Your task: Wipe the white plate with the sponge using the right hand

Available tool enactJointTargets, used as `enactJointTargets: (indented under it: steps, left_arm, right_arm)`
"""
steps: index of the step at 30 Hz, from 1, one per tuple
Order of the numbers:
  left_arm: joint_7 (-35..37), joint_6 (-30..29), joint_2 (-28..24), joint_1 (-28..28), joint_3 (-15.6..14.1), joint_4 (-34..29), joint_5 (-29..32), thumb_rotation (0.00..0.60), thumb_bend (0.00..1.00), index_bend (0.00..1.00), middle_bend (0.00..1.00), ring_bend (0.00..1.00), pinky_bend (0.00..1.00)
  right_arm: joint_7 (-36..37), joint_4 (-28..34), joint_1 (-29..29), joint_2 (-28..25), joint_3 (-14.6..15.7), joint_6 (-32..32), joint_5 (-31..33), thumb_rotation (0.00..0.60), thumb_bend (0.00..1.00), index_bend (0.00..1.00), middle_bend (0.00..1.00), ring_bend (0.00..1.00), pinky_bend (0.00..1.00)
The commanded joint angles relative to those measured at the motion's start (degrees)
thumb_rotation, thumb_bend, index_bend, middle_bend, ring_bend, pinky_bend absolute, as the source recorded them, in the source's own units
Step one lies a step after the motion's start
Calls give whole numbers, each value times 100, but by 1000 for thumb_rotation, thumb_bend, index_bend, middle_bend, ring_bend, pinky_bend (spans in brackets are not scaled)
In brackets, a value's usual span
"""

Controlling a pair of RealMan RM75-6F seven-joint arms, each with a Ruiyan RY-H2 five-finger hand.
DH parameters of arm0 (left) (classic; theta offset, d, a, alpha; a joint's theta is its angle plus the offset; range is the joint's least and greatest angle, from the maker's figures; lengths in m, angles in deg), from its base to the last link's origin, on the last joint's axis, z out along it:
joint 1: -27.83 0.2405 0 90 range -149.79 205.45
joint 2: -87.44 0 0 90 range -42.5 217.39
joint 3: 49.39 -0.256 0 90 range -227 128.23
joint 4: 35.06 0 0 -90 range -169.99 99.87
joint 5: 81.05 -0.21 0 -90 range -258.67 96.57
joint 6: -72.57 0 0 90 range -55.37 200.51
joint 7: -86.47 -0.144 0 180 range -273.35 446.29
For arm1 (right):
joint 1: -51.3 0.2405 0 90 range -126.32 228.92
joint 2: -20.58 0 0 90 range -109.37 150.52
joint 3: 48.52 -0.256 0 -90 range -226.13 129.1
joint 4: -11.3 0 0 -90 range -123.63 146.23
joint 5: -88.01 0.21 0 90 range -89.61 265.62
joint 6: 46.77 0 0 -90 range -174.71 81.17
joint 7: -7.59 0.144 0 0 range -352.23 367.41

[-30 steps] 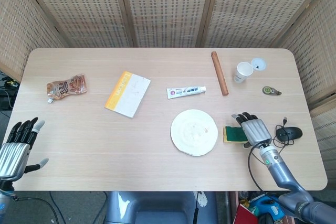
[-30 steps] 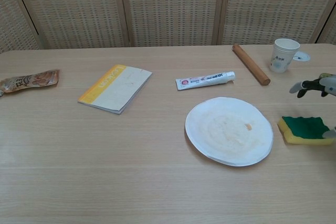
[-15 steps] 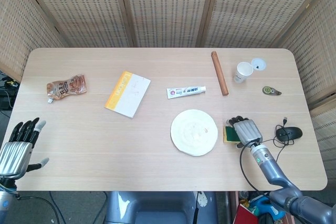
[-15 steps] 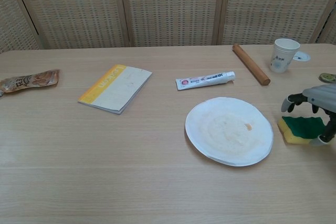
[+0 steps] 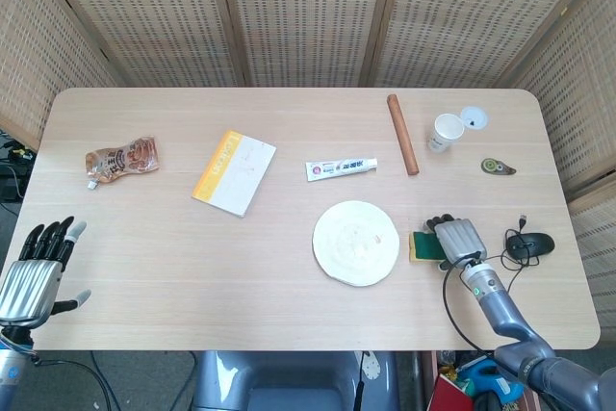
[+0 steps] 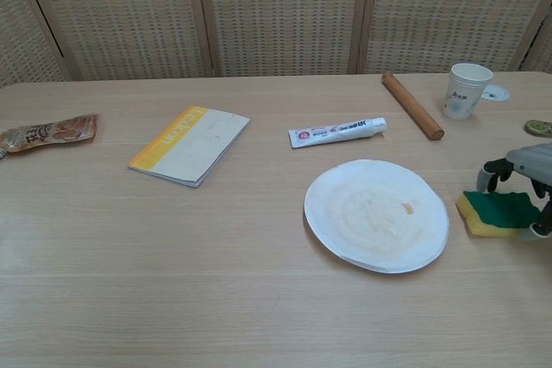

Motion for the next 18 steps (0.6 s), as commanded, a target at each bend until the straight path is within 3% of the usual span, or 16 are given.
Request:
enactJointTargets:
  steps: [1,6,14,16,18]
  left_arm:
    - [-10,4,4,-4,-5,-2,2,600,0,0,0,0,0]
    - [-42,24,20,-18,-16,-3,12,600,0,0,0,0,0]
    - [-36,24,7,-26,-23,-26,27,600,0,0,0,0,0]
    - [-24,27,0,-31,-20,-31,32,600,0,0,0,0,0]
    - [16,44,-20,-45,-17,-36,36,600,0,0,0,0,0]
  right_arm:
    - [46,-77,2,35,19,0,2,600,161,361,357,295,596]
    - [173,-204,0,100,55,-139,-103,600,274,430,423,354,645]
    - [292,-171,-16,74,89,-560,-351,600,288,440,455,382,660]
    - [40,12,24,-46,85,-881,-563,600,288,440,464,391,668]
    - [-683,488,135,-302,63,-1400,-964,600,288,440,471,399,676]
